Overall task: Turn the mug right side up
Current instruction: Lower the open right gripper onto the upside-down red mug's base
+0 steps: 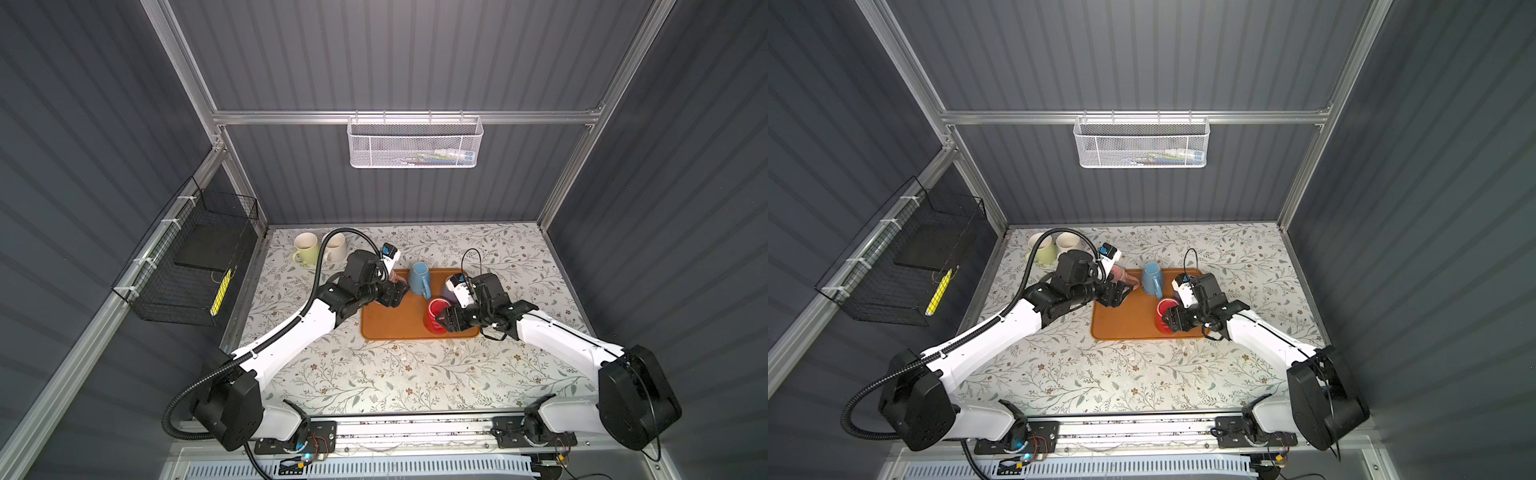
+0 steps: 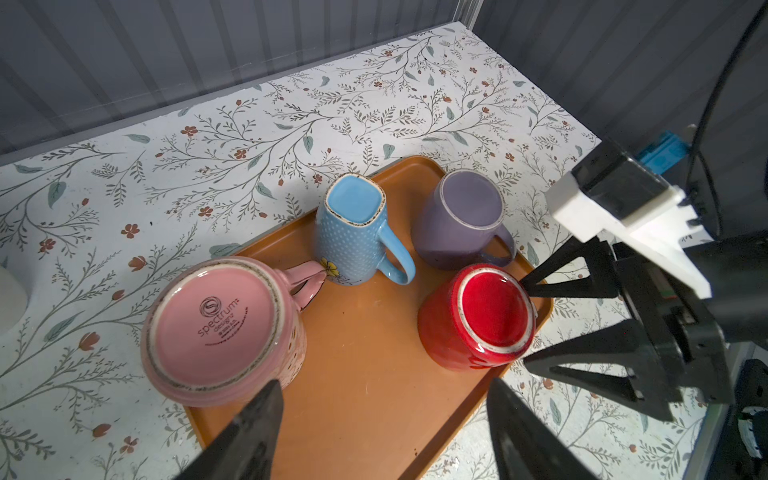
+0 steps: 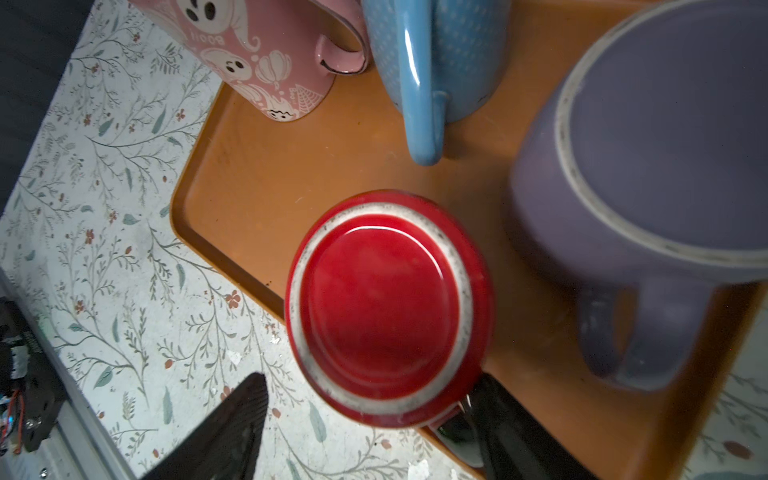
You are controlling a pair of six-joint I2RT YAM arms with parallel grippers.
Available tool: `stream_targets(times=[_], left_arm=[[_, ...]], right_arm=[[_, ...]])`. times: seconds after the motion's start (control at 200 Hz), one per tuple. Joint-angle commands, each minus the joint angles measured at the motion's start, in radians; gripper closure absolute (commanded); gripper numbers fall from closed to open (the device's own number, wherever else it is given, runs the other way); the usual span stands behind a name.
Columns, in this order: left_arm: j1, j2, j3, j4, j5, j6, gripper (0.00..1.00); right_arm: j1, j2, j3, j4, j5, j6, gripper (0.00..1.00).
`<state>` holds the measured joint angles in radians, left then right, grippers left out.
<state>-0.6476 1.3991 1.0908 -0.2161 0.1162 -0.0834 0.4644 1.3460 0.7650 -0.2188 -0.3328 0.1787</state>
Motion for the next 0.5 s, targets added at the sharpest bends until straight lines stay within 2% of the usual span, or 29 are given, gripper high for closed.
stream_targets(times=[0.0, 0.495], left_arm=[[-0.006, 0.009, 0.026, -0.012, 0.013, 0.001, 0.23], [-0.007, -0.009, 0.007, -0.017, -0.003, 0.005, 0.24]], right_arm=[[0.015, 0.006, 0.005, 0.039, -0.069, 0.048, 0.21], [0.14, 0.086, 0.054, 0.108, -0.067, 0.134, 0.22]])
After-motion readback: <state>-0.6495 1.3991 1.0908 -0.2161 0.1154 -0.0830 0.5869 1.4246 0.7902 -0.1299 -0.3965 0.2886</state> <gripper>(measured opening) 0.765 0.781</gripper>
